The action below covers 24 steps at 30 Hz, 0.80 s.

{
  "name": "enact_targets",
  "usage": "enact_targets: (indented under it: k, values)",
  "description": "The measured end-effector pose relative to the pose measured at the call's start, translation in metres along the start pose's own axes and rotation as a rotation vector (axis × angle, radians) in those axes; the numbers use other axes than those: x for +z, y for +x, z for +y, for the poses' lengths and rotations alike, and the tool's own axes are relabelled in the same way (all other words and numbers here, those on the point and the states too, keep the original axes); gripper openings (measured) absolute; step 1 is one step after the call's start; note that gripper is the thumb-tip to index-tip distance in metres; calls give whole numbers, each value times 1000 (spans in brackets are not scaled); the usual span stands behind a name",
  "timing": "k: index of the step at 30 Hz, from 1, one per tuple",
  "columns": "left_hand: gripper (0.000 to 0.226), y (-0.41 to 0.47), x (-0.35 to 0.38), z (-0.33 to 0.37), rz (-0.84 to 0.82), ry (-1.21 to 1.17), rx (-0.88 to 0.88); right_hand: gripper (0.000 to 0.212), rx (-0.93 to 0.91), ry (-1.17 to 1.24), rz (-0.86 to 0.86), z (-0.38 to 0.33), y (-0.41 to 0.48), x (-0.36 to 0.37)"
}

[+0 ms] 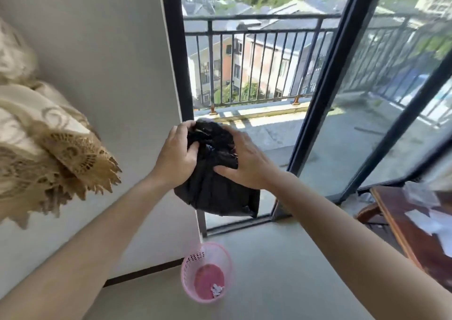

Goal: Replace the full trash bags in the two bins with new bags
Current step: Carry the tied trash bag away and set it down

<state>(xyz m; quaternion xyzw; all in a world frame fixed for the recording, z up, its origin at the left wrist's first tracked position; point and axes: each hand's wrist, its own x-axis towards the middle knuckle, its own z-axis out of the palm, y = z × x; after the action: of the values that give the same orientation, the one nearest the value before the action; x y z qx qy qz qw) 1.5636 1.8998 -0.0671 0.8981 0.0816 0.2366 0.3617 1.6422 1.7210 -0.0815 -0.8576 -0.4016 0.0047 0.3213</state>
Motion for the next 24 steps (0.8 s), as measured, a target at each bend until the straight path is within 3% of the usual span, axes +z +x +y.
enact_targets:
  k: [5,8,12,14,19,24]
  values:
    - [75,-13,-1,34,-219,-28,202,79,105,-171,170,-9,-49,-40]
    - [95,-26,29,56,-404,9,357,72,251,-256,276,-6,-106,-61]
    - [105,-52,86,116,-502,144,497,71,454,-307,361,-9,-199,-101]
    - [94,-71,114,156,-570,165,546,77,551,-309,400,-13,-251,-120]
    - [34,-140,167,264,-695,-19,723,92,751,-414,553,-23,-383,-165]
    - [38,-236,226,370,-725,-106,884,96,866,-551,706,-28,-534,-203]
